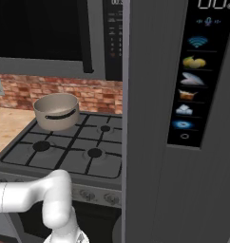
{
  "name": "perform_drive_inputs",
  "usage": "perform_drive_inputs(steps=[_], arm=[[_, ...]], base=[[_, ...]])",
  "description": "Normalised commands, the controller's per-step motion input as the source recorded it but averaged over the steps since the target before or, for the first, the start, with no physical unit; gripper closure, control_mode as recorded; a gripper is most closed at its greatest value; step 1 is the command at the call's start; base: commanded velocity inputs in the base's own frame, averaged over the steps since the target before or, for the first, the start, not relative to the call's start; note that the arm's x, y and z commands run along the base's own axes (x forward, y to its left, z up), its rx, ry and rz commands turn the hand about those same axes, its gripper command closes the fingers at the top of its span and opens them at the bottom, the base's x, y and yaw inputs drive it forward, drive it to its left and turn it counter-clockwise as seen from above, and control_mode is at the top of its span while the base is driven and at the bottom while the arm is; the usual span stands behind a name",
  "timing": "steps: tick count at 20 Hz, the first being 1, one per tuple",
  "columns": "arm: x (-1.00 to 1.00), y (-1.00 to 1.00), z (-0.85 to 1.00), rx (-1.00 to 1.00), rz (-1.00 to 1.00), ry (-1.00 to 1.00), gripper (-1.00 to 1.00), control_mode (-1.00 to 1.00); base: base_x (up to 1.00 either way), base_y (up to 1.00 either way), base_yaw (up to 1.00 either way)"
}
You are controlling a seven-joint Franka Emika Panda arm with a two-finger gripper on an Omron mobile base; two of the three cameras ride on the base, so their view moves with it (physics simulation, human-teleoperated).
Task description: Retrieve the frozen meat and place it in the pot on a burner. Then turn the burner on.
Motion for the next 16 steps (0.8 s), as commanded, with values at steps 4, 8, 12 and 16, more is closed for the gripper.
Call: perform_drive_inputs(steps=[4, 8, 12, 16], arm=[[-0.18, -0.72, 0.26, 0.00, -0.23, -0.20, 1.00, -1.00], [-0.01, -0.80, 0.29, 0.00, -0.17, -0.28, 1.00, -1.00], [0.00, -0.75, 0.32, 0.00, -0.04, -0.36, 1.00, -1.00], [0.00, -0.85, 0.55, 0.00, 0.00, -0.25, 1.00, -1.00]], base=[[0.00, 0.00, 0.00], [0.00, 0.00, 0.00], [0.00, 0.00, 0.00], [0.00, 0.00, 0.00]])
